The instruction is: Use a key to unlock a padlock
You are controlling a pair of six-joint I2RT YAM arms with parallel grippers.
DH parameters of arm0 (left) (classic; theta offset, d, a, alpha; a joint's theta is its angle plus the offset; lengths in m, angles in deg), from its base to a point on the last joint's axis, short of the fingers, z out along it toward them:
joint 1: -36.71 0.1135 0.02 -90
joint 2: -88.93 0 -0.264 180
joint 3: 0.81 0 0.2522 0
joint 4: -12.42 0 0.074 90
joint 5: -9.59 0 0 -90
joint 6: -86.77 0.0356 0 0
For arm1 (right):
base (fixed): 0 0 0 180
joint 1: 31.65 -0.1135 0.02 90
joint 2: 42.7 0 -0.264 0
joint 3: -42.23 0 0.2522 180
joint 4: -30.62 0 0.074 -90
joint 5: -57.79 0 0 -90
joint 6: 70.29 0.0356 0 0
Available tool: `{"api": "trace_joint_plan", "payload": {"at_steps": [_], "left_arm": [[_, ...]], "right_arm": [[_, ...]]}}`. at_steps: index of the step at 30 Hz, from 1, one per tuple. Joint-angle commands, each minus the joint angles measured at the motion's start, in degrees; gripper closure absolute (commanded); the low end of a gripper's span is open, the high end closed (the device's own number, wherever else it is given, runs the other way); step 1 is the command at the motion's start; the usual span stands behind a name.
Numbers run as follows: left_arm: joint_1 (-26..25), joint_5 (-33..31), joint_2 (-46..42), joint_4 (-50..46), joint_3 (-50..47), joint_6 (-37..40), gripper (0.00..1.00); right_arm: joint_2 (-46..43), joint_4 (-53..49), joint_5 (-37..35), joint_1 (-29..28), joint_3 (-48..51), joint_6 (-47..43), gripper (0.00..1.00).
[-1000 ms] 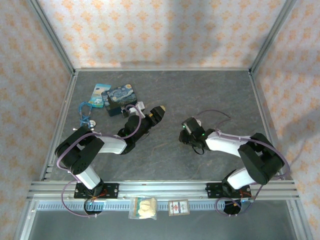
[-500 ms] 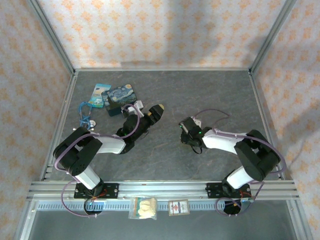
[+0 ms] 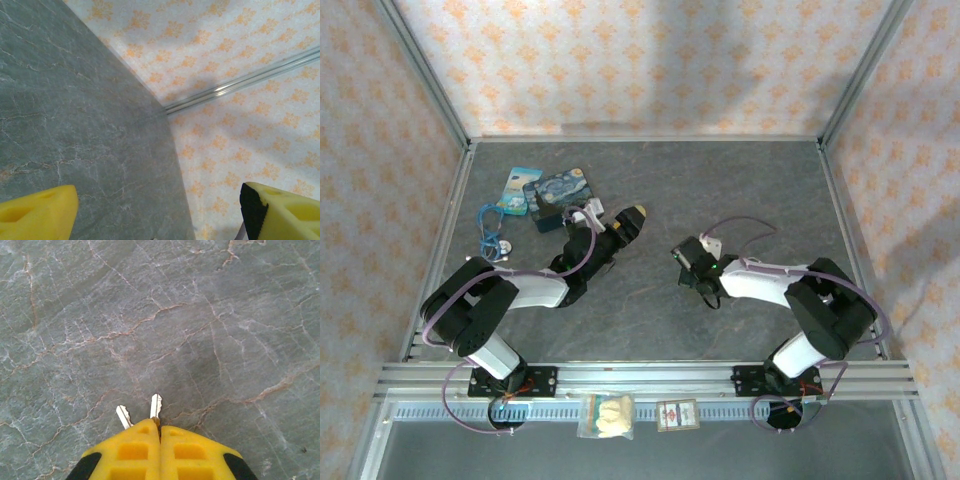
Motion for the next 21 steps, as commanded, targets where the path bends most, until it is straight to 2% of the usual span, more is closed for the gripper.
{"api": "trace_joint_plan", "payload": {"at_steps": [1, 8, 14, 21], "left_arm": [[0.29, -0.47, -1.07, -0.06, -0.22, 1.09, 0.17], [-0.02, 3.51, 1.99, 5.48, -0.13, -1.59, 0.17], [-1.8, 5.49, 5.25, 10.23, -0.92, -4.87, 0.19], [-3.29, 5.68, 7.59, 11.39, -1.61, -7.52, 0.19]], "right_arm": [[4.58, 1.5, -0.75, 0.89, 1.02, -3.58, 1.0], [-2.06, 7.27, 4.29, 2.3, -0.6, -13.11, 1.0], [-3.97, 11.92, 10.68, 4.7, 1.55, -15.59, 1.0], [-6.61, 15.46, 14.11, 6.9, 4.21, -16.55, 1.0]]}}
